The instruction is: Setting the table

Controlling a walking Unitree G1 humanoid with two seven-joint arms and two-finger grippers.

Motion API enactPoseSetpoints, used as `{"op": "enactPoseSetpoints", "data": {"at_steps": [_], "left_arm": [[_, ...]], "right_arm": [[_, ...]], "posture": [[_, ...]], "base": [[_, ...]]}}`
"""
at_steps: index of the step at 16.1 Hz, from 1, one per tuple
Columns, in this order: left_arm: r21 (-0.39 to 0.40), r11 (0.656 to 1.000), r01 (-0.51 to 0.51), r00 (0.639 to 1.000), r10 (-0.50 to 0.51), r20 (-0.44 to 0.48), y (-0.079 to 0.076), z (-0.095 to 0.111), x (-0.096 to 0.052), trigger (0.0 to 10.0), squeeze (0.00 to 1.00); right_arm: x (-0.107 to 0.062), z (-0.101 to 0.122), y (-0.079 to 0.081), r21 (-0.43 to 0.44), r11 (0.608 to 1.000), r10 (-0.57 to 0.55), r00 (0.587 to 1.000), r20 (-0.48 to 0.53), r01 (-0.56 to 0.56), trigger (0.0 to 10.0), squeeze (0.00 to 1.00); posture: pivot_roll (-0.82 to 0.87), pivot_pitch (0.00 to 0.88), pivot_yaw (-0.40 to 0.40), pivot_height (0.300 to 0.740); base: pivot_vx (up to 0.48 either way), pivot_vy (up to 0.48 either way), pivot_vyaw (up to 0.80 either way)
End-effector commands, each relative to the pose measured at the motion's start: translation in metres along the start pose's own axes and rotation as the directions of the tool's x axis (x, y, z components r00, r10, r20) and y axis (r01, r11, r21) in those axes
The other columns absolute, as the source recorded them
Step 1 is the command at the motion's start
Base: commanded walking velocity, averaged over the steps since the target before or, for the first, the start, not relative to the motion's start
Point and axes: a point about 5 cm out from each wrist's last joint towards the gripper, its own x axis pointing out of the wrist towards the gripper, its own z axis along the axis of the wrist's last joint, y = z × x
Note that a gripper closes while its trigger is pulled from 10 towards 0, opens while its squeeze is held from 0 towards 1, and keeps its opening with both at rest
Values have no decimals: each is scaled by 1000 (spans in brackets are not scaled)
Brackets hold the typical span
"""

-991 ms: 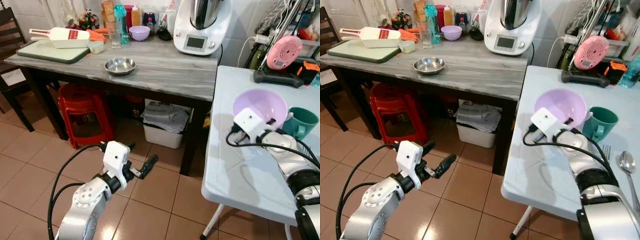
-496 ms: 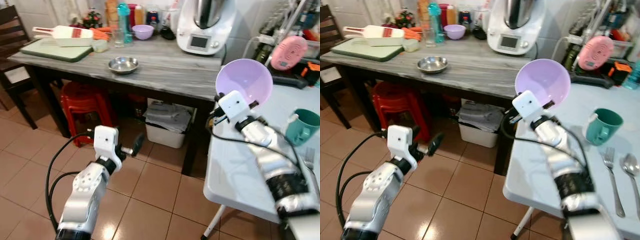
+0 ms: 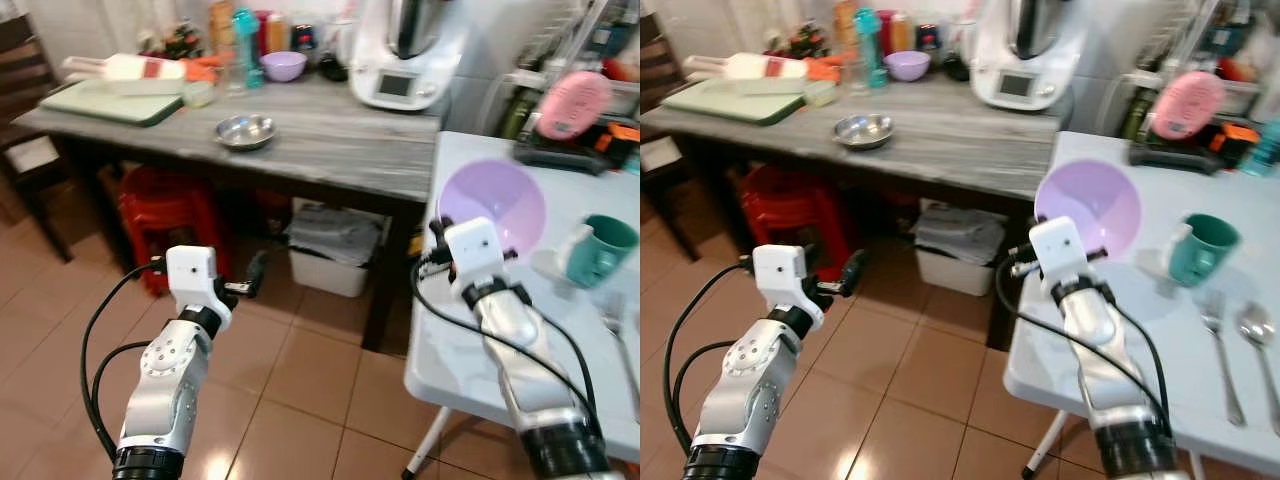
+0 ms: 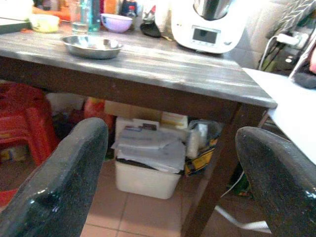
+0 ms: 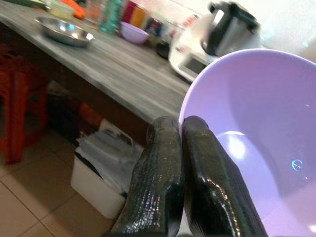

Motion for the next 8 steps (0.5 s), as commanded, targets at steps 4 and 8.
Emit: {"op": "enactPoseSetpoints", "data": {"at_steps": [4, 8], "left_arm": [[-20, 999, 29, 1000, -29, 3, -10, -1, 6, 10000, 0], [-23, 999, 33, 999, -33, -3, -10, -5, 4, 10000, 0]], "right_arm": [[-7, 8, -8, 3, 999, -41, 999, 9, 41, 10000, 0], [-8, 10, -11, 8, 998, -63, 998, 12, 63, 10000, 0]], "posture": [[-44, 0, -13, 740], [-43, 0, -15, 740]], "base": [[0, 255, -723], [0, 255, 0]]}}
